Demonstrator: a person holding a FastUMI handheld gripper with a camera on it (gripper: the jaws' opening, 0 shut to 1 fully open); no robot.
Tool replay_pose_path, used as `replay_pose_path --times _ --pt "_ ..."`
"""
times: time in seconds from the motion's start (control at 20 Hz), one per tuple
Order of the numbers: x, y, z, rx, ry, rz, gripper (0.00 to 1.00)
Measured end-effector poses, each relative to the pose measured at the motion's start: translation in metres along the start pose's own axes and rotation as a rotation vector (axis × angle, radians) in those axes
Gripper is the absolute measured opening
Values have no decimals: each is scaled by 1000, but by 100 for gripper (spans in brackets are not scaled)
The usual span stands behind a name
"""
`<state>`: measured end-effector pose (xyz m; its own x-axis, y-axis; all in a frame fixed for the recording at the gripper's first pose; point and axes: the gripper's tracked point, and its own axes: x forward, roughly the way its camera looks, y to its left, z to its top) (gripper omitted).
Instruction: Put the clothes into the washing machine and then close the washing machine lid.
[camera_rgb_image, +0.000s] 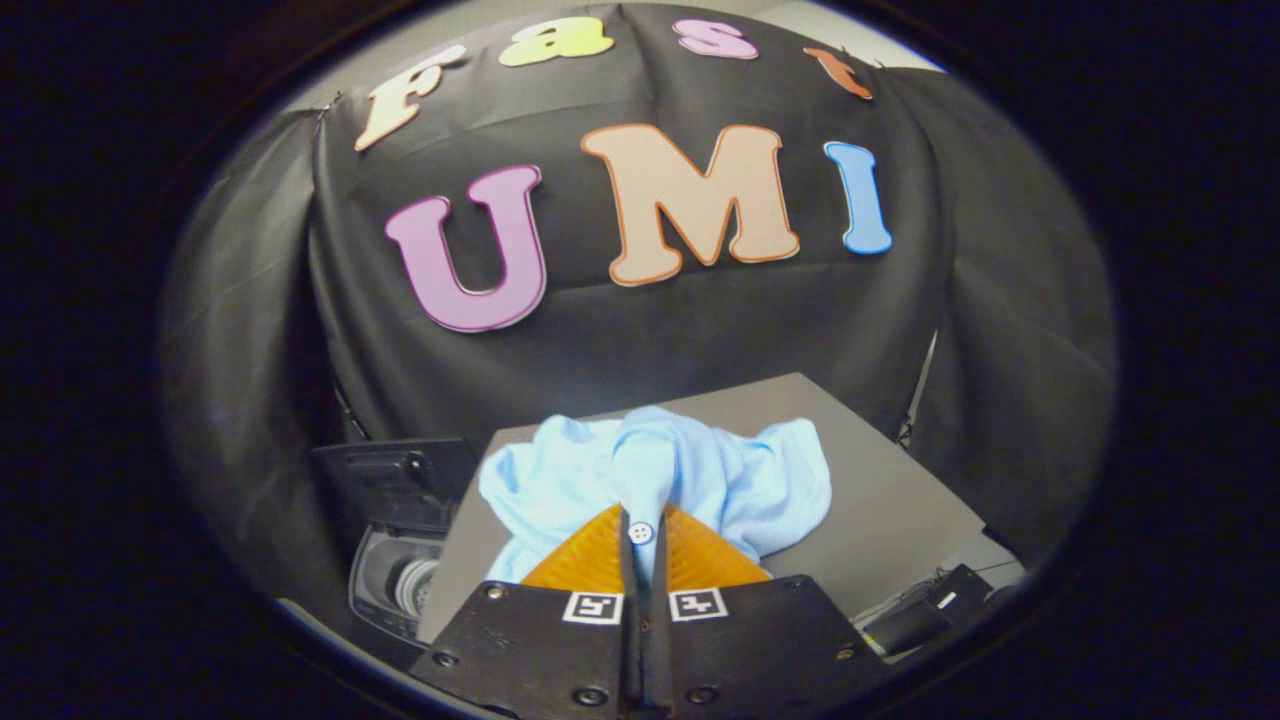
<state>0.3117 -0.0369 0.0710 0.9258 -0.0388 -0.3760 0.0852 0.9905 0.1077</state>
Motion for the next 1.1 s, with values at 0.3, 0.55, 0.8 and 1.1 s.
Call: replay_pose_path --times 0.3,0.55,0.8,1.1 --pt "-40 67 30 -46 -44 79 3" --pt "-54 134 33 -60 -54 168 3" --pt "-50 196 15 -53 -31 243 3" --pt "-23 262 -39 -79 42 295 3"
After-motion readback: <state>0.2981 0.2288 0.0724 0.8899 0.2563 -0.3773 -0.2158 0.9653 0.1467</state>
